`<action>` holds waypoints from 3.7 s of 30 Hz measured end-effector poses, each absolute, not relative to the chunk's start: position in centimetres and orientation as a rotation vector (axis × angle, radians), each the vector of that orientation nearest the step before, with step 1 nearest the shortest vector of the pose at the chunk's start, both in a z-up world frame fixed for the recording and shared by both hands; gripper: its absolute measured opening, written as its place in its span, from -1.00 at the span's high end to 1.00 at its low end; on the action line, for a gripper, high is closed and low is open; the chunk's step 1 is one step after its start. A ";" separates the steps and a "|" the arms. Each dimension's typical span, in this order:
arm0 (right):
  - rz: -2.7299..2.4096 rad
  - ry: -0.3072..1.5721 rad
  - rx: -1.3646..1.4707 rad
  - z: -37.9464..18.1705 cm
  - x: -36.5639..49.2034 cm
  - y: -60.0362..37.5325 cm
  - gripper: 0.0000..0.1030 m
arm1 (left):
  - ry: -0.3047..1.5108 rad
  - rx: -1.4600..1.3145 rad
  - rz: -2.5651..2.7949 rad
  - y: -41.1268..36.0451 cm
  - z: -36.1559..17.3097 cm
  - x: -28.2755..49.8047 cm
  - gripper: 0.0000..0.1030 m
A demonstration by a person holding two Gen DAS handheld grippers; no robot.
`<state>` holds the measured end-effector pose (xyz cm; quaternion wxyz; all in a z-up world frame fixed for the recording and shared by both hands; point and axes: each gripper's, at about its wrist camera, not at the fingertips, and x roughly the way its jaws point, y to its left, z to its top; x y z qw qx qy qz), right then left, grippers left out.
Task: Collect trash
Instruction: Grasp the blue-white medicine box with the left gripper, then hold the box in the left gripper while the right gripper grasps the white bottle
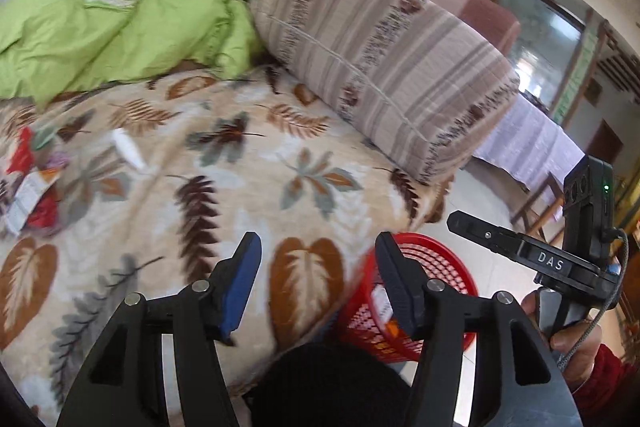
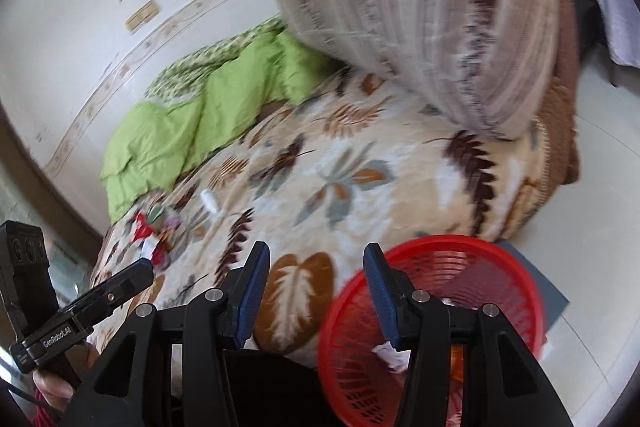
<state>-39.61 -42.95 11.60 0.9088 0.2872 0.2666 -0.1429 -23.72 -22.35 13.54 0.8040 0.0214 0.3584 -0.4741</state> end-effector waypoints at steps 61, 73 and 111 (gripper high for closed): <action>-0.109 0.845 0.296 2.6 3.4 -32.9 -0.10 | 0.932 -0.113 -0.648 -7.5 3.6 1.7 0.20; -0.125 0.836 0.274 1.8 3.1 -31.7 0.30 | 1.005 -0.096 -0.612 -7.6 2.1 2.2 0.18; 0.032 0.605 0.217 8.7 -19.1 -24.5 0.30 | 0.663 0.100 -0.305 -4.8 8.0 -15.2 0.37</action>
